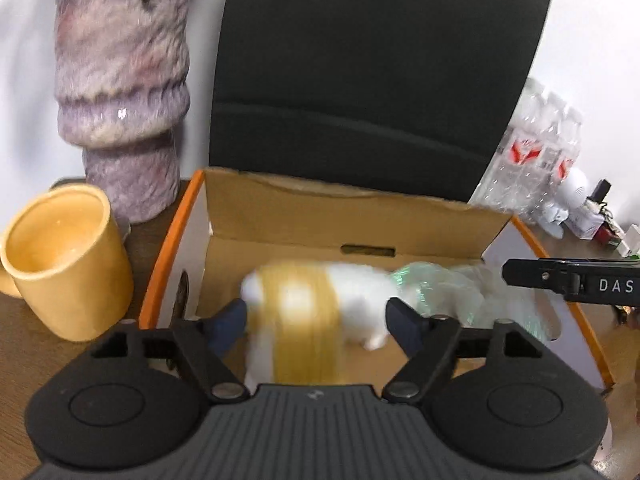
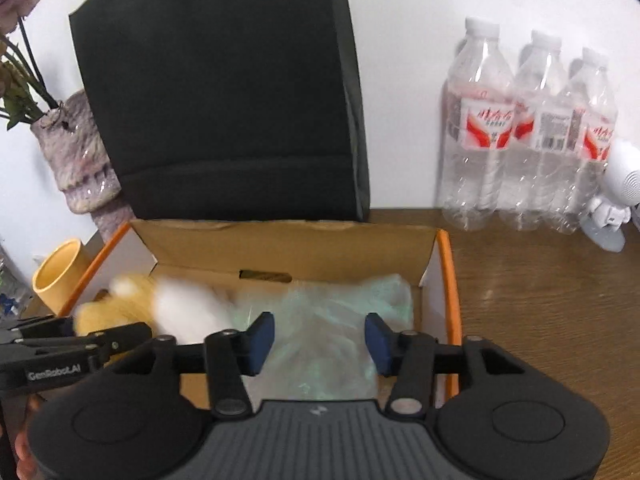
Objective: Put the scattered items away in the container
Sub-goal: 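Carry the plush toy and plastic bag with both tools over the cardboard box, then open both tools to drop the toy and bag, then withdraw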
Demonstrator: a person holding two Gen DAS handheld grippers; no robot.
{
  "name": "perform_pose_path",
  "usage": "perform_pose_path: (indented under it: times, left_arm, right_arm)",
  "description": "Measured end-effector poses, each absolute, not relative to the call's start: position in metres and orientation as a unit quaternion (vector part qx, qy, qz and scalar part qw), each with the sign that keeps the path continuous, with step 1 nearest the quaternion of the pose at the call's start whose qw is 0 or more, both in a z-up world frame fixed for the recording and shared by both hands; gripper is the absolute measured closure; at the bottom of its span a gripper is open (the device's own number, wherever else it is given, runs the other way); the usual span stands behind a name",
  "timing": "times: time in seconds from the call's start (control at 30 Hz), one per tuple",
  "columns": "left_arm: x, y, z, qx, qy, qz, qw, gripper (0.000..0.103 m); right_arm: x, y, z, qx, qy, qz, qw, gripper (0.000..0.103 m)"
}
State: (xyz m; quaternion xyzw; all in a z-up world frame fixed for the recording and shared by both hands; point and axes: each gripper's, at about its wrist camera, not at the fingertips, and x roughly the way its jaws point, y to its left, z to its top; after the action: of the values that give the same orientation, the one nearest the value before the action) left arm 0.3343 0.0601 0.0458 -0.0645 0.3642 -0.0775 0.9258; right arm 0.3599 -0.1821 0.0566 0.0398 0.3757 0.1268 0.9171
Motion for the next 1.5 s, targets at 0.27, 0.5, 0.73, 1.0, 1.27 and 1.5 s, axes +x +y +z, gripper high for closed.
perform_pose_path:
  times: [0.27, 0.5, 0.73, 1.0, 1.27, 1.5]
  left_arm:
    - [0.328, 0.057, 0.059, -0.049, 0.347, -0.069, 0.934, 0.0]
    - [0.329, 0.053, 0.057, -0.04, 0.37, -0.057, 0.926, 0.0]
    - [0.325, 0.057, 0.063, -0.037, 0.384, -0.056, 0.921, 0.0]
    - [0.296, 0.056, 0.087, -0.027, 0.361, -0.06, 0.93, 0.0]
    - [0.214, 0.059, 0.13, -0.027, 0.344, -0.06, 0.937, 0.0]
    - [0.117, 0.055, 0.129, -0.019, 0.333, -0.053, 0.941, 0.0]
  right_arm:
    - [0.359, -0.18, 0.06, 0.018, 0.394, 0.102, 0.913, 0.015]
    - [0.36, -0.176, 0.059, 0.017, 0.456, 0.103, 0.884, 0.01]
    - [0.355, -0.176, 0.06, -0.007, 0.487, 0.105, 0.867, 0.01]
    - [0.314, -0.178, 0.094, 0.004, 0.436, 0.096, 0.895, 0.008]
    - [0.233, -0.187, 0.128, -0.009, 0.422, 0.086, 0.902, 0.007]
    - [0.14, -0.191, 0.135, -0.008, 0.402, 0.121, 0.908, 0.003]
